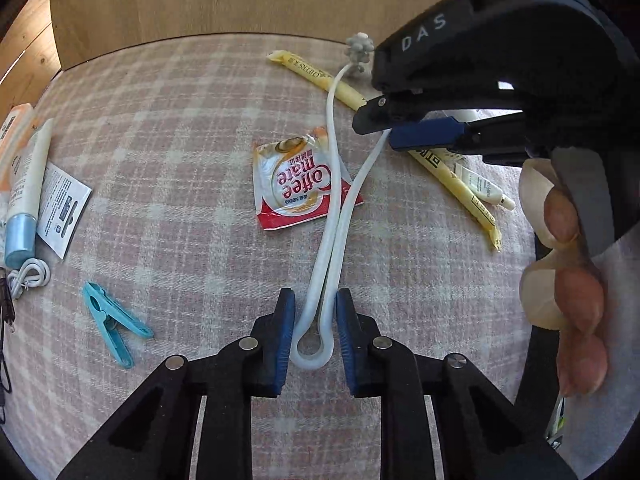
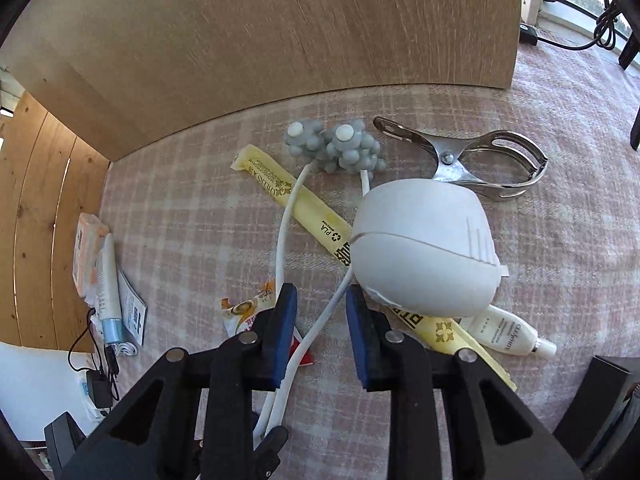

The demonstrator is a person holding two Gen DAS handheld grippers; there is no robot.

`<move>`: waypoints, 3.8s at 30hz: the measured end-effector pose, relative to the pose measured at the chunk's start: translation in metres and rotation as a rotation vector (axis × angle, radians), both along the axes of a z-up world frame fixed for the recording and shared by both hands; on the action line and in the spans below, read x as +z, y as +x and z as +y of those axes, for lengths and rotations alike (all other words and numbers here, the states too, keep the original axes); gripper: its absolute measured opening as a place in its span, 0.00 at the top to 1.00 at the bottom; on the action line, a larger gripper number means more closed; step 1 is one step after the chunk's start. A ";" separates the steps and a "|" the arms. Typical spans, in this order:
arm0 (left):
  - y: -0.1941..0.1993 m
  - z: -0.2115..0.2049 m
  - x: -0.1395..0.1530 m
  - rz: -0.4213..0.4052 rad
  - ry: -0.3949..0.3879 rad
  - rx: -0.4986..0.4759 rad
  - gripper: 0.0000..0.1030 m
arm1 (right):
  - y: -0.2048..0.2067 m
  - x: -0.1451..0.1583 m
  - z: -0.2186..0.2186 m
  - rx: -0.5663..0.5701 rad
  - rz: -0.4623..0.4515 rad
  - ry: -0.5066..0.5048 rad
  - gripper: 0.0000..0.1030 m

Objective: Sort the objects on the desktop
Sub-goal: 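Grasp the white cord with grey bead ends with both tools, then carry the white beaded cord over the tray with both tools and lower it, then open both tools to release the cord and lift them from the tray, then grasp the white plug-in device with the right tool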

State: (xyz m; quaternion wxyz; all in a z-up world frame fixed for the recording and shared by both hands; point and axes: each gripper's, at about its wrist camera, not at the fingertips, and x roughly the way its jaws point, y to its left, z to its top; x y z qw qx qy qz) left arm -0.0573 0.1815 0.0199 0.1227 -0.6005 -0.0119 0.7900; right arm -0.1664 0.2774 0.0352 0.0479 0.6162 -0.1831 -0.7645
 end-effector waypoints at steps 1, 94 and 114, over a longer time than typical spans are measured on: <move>0.001 0.001 0.000 0.004 -0.001 -0.003 0.82 | -0.002 -0.003 0.000 -0.003 -0.003 -0.001 0.76; 0.102 0.051 0.110 0.099 0.109 -0.114 0.63 | 0.199 0.122 0.151 -0.113 0.167 -0.051 0.54; -0.041 0.042 0.063 0.105 0.127 -0.059 0.43 | 0.032 0.056 0.097 0.005 0.058 -0.159 0.42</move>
